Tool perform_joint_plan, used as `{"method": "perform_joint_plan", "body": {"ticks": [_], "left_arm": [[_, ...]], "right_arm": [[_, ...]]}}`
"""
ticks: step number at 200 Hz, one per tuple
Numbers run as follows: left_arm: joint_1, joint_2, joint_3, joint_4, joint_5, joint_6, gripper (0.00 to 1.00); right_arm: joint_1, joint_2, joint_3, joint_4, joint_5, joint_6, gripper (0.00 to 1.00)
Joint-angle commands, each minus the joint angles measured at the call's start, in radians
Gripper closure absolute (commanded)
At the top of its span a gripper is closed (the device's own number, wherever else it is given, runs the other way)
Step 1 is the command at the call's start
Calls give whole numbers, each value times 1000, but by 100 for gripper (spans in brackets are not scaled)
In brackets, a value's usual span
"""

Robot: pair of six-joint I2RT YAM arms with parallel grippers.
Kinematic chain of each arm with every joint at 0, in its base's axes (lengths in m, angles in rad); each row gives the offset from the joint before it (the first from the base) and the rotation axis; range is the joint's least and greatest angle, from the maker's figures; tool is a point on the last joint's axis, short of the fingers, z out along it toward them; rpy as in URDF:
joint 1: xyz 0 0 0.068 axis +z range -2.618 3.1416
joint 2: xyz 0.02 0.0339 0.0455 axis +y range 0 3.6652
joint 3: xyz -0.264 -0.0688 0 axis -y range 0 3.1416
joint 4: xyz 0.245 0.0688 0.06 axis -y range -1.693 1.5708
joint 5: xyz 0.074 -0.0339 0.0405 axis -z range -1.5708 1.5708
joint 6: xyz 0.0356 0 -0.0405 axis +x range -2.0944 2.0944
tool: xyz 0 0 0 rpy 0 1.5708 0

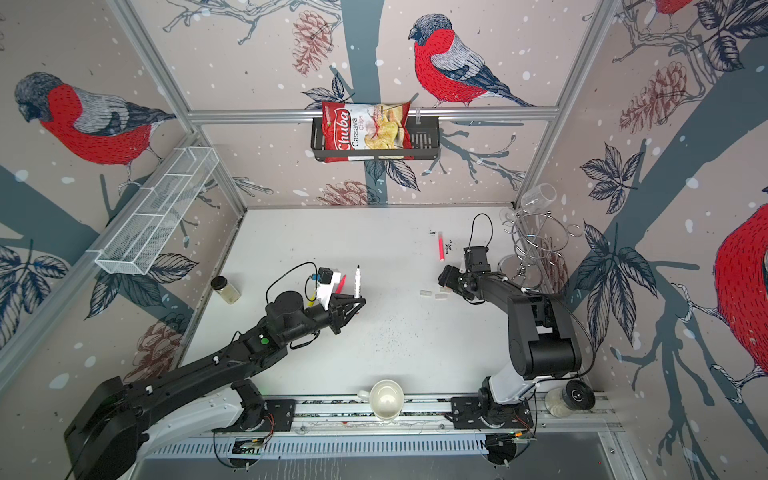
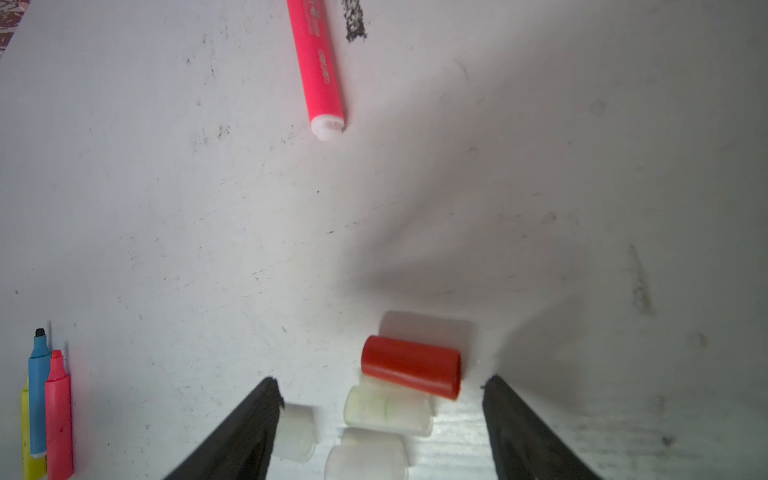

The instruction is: Insert the pens into the pen caps

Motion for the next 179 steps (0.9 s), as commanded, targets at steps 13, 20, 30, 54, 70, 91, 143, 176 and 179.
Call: {"method": "perform_joint_plan", "body": {"ticks": [13, 20, 30, 54, 70, 91, 143, 176, 179], "left_arm": [[-1, -13, -2, 21, -2, 13, 100], [-1, -16, -3, 19, -6, 14, 100], [-1, -19, -2, 16, -9, 16, 100], [-1, -25, -1, 8, -14, 20, 100], [0, -29, 2, -1, -15, 24, 100], [0, -38, 2, -10, -21, 28, 100], [-1, -52, 2, -27, -33, 33, 100], [-2, -52, 2, -30, -37, 37, 100], [-1, -52, 2, -30, -37, 36, 100]], "right_arm": [[21, 24, 14, 35, -28, 5, 22], [28, 27, 16, 41, -32, 9, 22], [39, 30, 15, 46, -40, 15, 23], [67, 45, 22, 62, -47, 24, 23], [81, 64, 38, 65, -54, 25, 24], [92, 92, 63, 65, -65, 24, 24], [127, 121, 98, 70, -101, 36, 26], [143, 71, 83, 47, -41, 44, 26], [144, 67, 82, 44, -36, 45, 26]]}}
